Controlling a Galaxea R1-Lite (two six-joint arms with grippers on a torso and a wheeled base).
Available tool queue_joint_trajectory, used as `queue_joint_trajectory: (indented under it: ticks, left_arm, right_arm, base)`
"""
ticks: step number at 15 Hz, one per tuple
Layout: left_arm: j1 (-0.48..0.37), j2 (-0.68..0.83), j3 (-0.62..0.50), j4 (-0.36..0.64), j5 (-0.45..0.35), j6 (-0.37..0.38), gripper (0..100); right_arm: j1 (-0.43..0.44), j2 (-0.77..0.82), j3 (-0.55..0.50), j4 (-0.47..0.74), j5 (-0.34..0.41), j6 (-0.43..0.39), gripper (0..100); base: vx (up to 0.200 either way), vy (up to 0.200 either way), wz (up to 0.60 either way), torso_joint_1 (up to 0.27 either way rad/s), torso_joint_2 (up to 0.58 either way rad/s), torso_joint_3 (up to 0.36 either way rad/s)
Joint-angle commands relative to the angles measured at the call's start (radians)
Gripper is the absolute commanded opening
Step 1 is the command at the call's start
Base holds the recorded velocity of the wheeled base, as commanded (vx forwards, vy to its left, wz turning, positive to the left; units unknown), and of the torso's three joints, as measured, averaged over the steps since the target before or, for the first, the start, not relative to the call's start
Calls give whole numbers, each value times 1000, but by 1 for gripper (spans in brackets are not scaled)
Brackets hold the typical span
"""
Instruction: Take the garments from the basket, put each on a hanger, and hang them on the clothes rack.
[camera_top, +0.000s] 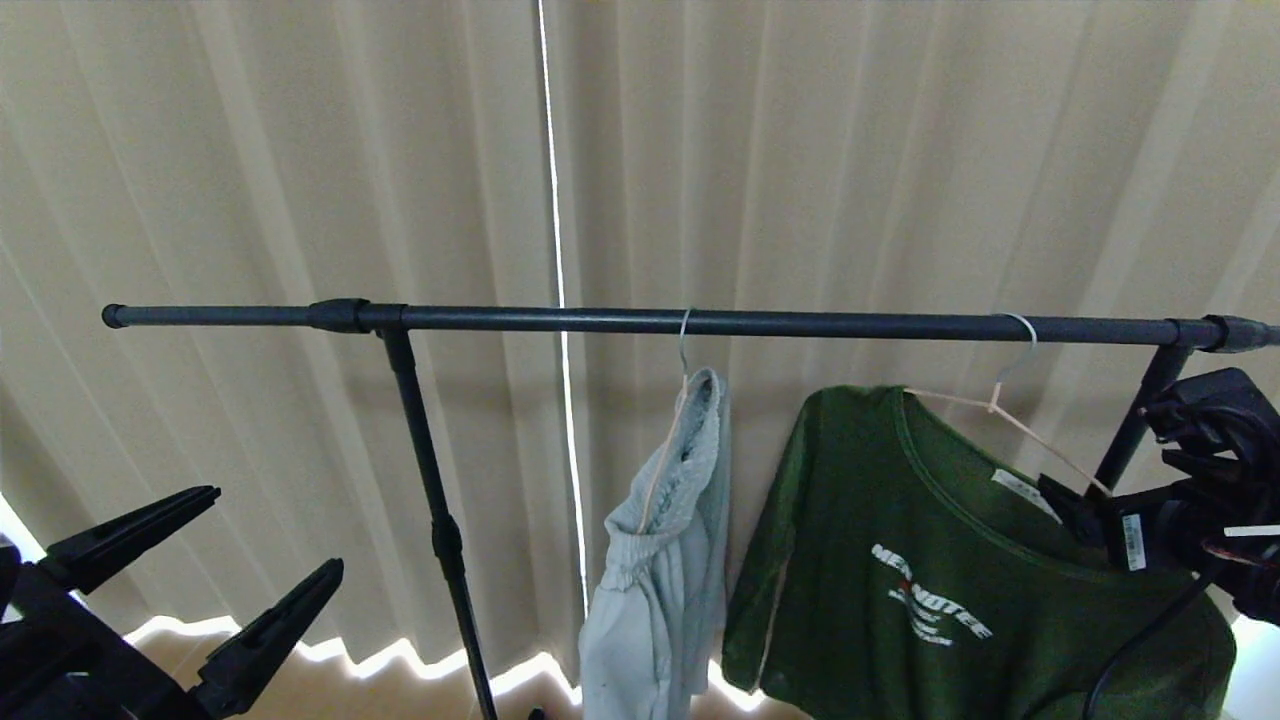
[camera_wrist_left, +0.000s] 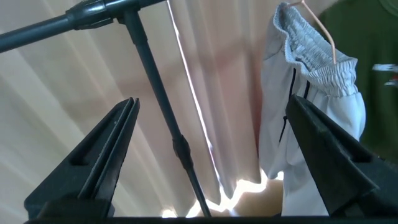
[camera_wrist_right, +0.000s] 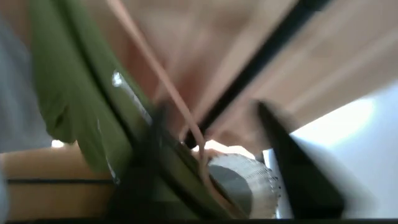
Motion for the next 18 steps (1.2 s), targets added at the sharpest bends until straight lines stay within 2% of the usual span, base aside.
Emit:
queue_joint_trajectory:
  ticks: [1, 2, 3, 6, 7, 9, 12, 14, 15, 16, 17, 18]
  left_arm:
    - [0, 3, 0, 1, 1, 0, 100]
    - [0, 3, 0, 1, 1, 0, 100]
    - [0, 3, 1, 1, 1, 0, 100]
    - [2, -23, 8, 3, 9, -2, 100]
    - [11, -57, 15, 7, 21, -2, 100]
    - [49, -171, 49, 81, 70, -4, 100]
    - [120, -505, 27, 538, 107, -60, 100]
    - [144, -735, -75, 949, 105, -103, 100]
    - [144, -790, -108, 1058, 105, -134, 100]
    - [144, -843, -141, 1164, 107, -178, 100]
    - [150, -861, -143, 1201, 109, -208, 100]
    - [150, -861, -143, 1201, 109, -208, 100]
  right_arm:
    - [16, -52, 31, -27, 40, -4, 100]
    - [16, -55, 35, -32, 48, -4, 100]
    - [16, -73, 41, -55, 107, -2, 100]
    - [16, -161, 87, -110, 183, -1, 100]
    - [16, -231, 111, -124, 196, -2, 100]
    - [16, -366, 154, -110, 226, -4, 100]
    - [16, -569, 240, -30, 255, -13, 100]
    - [13, -744, 240, 196, 255, -13, 100]
    - [13, -814, 237, 300, 252, -13, 100]
    - [13, -922, 226, 458, 247, -13, 100]
    - [9, -1002, 214, 574, 244, -13, 100]
    - [9, -1002, 214, 574, 244, -13, 100]
  base:
    - [0, 0, 0, 0, 0, 0]
    - [0, 0, 0, 0, 0, 0]
    - [0, 0, 0, 0, 0, 0]
    - [0, 0, 0, 0, 0, 0]
    - [0, 0, 0, 0, 0, 0]
    - [0, 0, 0, 0, 0, 0]
    - [0, 0, 0, 0, 0, 0]
    - [0, 0, 0, 0, 0, 0]
    - [0, 0, 0, 0, 0, 0]
    - [0, 0, 0, 0, 0, 0]
    - [0, 0, 0, 0, 0, 0]
    - [0, 0, 0, 0, 0, 0]
